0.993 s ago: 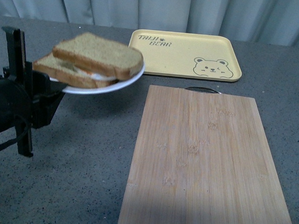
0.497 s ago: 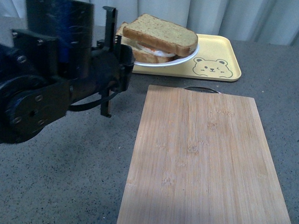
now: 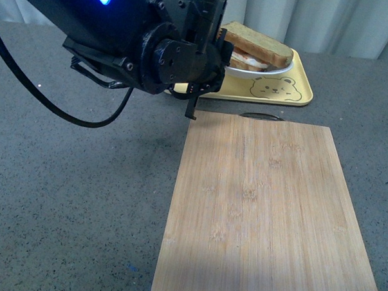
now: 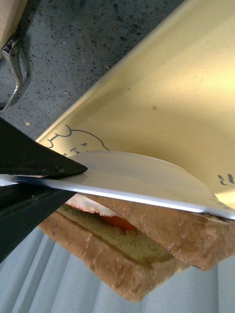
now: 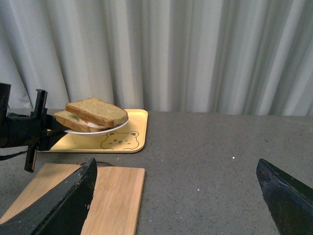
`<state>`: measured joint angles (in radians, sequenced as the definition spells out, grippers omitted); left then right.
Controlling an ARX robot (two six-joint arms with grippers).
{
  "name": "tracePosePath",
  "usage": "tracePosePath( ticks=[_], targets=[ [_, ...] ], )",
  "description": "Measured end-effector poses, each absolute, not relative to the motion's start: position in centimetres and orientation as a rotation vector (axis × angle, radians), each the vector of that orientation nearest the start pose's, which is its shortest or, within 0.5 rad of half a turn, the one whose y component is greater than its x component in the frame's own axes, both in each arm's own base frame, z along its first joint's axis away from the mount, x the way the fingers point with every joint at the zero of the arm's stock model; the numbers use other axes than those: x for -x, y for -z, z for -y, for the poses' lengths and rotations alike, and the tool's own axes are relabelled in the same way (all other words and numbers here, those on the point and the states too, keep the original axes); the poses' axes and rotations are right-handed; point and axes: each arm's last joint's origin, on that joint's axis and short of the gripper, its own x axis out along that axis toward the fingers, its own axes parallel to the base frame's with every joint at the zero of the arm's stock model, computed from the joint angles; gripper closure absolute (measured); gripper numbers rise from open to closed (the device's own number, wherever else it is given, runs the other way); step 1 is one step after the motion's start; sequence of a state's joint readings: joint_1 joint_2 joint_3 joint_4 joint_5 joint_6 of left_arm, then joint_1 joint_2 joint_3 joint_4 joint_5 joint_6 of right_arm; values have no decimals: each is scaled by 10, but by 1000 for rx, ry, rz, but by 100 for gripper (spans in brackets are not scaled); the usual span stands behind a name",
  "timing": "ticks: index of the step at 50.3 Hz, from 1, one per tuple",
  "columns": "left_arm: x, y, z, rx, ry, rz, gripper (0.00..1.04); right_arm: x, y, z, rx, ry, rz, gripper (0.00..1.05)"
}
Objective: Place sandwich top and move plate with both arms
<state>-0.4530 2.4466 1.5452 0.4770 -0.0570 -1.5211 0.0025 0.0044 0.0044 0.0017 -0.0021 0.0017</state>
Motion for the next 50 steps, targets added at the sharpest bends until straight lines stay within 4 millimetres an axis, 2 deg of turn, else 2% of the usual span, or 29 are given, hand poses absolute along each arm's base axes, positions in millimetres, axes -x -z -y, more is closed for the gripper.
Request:
tracePosePath(
  ticks=[1, 14, 16, 23, 28, 32, 36, 43, 50],
  targets=[
    [-459, -77, 222, 1366, -2, -619, 101, -98, -165, 0, -2, -5, 2, 9],
    [-454, -76, 218, 1272, -38, -662, 47, -98, -165, 0, -2, -5, 2, 9],
    [-452, -79, 216, 1257, -42, -661, 41, -98, -165, 0, -2, -5, 2, 9],
    [-440, -99, 208, 1202, -30, -643, 22, -98, -165, 0, -2, -4, 2, 9],
    [-426, -119, 200, 1101, -7, -626, 6, -98, -165, 0, -2, -5, 2, 9],
    [-414, -129, 193, 993, -18, -599, 7, -98, -165, 0, -2, -5, 2, 9],
    [-398, -134, 184, 800, -49, -561, 7, -98, -165, 0, -2, -5, 2, 9],
    [-369, -127, 155, 433, -12, -212, 27, -98, -165, 0, -2, -5, 2, 9],
    [-335, -136, 119, 186, 10, -46, 47, -98, -165, 0, -2, -4, 2, 9]
  ],
)
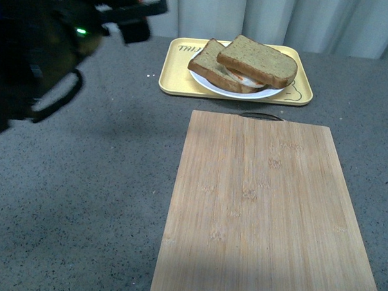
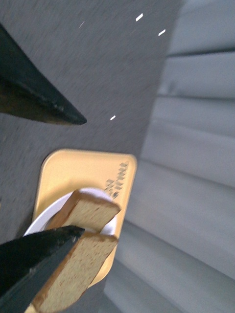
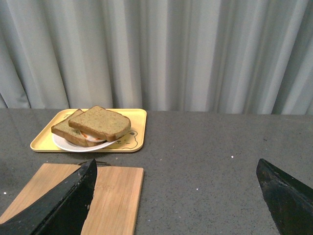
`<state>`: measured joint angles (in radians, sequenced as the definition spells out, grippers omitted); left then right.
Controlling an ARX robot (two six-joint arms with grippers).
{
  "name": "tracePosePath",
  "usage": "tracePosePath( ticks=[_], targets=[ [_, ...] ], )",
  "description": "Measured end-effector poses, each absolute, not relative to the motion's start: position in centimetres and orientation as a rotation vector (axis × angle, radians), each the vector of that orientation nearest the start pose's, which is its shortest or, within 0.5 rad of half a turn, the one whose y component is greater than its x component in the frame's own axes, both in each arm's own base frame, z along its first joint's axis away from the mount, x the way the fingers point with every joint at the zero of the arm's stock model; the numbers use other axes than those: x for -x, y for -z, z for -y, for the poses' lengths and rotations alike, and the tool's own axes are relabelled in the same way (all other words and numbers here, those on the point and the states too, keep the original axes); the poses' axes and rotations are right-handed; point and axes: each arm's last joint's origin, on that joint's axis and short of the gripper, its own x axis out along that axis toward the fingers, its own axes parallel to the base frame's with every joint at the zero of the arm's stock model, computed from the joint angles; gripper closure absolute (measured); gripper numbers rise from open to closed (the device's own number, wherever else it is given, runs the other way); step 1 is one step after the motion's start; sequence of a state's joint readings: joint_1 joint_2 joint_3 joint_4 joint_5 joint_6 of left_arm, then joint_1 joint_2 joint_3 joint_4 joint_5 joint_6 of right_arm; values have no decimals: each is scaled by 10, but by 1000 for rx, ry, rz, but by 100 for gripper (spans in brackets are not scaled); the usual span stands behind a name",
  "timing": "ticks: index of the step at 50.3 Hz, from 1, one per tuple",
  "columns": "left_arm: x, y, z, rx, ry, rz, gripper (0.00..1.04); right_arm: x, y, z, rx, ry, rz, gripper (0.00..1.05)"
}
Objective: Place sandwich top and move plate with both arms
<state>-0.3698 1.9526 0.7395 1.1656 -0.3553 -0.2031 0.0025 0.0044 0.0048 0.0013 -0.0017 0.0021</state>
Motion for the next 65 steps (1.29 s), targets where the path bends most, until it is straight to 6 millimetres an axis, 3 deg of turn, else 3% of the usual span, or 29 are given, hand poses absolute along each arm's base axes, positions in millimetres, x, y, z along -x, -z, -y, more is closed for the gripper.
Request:
tracePosePath(
  ticks=[6, 17, 31, 47, 65],
  targets=[
    [-301, -152, 86, 77, 4, 18, 71, -98, -165, 0, -2, -5, 2, 9],
    [-259, -149, 55, 24, 5, -20, 101, -98, -165, 0, -2, -4, 2, 9],
    [-212, -162, 28, 15, 0, -9, 101, -98, -165, 0, -2, -5, 2, 9],
    [-177, -161, 14, 10, 3, -17, 101, -98, -165, 0, -2, -4, 1, 9],
    [-151, -163, 0, 9, 1, -12, 101, -98, -165, 0, -2, -5, 1, 9]
  ],
)
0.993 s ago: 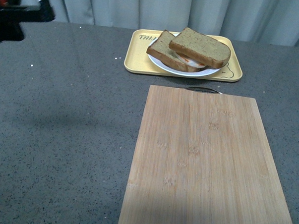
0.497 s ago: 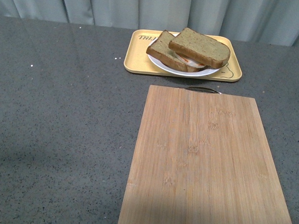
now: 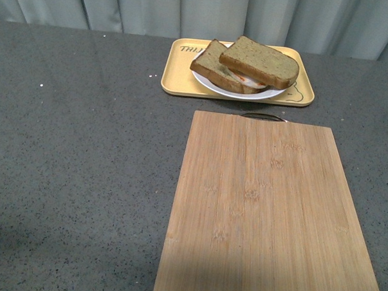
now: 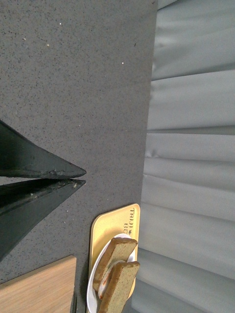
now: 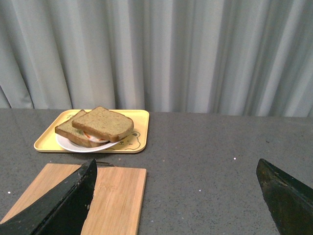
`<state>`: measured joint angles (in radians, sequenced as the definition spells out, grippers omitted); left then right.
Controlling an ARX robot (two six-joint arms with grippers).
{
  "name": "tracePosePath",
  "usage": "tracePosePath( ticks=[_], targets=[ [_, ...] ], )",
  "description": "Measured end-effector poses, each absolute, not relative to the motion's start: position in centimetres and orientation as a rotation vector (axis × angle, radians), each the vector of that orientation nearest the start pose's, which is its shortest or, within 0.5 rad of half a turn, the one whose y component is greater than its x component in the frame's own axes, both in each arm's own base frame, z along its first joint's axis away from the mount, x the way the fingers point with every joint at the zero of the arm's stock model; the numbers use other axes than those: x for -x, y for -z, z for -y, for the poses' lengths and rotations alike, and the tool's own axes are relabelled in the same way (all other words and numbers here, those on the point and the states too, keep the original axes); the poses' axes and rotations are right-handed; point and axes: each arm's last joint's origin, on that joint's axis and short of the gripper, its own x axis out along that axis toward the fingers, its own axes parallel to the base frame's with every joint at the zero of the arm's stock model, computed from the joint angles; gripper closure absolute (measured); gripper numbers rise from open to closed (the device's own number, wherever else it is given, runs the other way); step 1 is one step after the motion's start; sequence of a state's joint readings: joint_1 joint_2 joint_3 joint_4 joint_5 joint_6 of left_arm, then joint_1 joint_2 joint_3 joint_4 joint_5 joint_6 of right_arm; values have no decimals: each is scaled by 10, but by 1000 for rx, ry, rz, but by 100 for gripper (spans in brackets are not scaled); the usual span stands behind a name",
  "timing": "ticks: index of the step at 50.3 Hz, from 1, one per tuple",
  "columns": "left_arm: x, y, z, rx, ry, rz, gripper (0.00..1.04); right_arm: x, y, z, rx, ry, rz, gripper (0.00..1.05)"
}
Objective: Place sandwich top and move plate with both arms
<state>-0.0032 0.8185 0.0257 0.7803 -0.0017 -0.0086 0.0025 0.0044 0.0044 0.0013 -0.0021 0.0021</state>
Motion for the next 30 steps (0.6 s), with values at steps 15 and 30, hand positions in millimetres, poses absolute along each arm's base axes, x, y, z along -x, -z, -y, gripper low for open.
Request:
tracePosePath(
  ticks=[15, 30],
  targets=[
    [-136, -169, 0, 8, 2, 11, 101, -98, -165, 0, -2, -4, 2, 9],
    [-126, -172, 0, 8, 2, 18, 101, -98, -165, 0, -2, -4, 2, 9]
  ],
)
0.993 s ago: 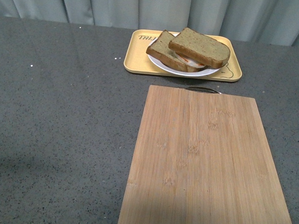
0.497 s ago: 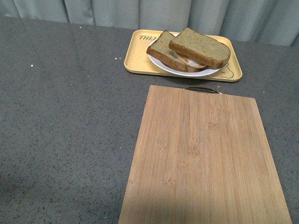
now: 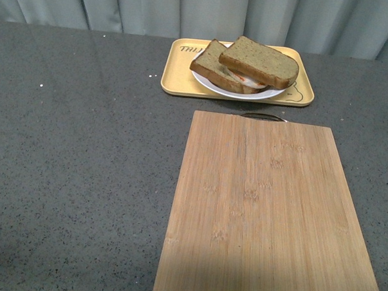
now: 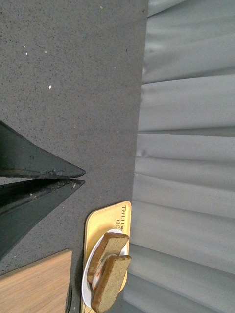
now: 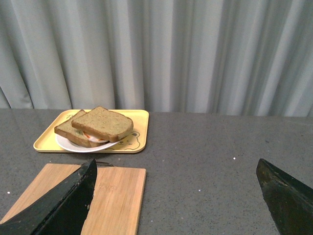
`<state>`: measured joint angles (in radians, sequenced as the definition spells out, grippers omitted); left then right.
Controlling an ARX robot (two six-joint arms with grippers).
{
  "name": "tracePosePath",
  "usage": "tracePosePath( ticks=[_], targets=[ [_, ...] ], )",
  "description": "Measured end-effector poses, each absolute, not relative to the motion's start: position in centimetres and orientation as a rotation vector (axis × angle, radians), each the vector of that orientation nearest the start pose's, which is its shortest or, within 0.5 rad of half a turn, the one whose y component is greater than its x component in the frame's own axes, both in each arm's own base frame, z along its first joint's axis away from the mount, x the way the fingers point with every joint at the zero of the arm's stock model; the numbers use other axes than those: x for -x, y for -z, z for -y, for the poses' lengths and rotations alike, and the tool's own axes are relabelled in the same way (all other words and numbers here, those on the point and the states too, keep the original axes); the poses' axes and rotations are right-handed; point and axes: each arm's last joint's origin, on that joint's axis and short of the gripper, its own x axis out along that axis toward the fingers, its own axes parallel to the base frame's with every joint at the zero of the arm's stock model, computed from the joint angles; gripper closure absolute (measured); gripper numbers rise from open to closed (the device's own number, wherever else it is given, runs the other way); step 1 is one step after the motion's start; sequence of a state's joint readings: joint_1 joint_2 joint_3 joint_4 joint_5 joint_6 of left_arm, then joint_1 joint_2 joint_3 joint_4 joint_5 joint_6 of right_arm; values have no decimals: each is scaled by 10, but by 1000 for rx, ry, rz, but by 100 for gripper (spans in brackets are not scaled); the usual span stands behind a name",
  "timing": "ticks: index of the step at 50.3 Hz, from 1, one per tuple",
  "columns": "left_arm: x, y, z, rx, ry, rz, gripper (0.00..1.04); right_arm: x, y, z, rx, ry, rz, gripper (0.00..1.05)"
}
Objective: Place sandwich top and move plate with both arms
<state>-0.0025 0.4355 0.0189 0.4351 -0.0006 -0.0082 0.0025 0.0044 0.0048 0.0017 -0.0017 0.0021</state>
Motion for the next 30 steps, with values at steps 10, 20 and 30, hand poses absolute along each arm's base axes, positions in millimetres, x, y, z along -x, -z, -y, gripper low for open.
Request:
tracePosePath(
  ticks=[10, 20, 30],
  targets=[
    [-120, -173, 0, 8, 2, 21, 101, -98, -165, 0, -2, -4, 1, 9],
    [-114, -173, 0, 8, 2, 22, 101, -98, -165, 0, -2, -5, 2, 9],
    [-110, -173, 0, 8, 2, 22, 101, -98, -165, 0, -2, -5, 2, 9]
  ],
)
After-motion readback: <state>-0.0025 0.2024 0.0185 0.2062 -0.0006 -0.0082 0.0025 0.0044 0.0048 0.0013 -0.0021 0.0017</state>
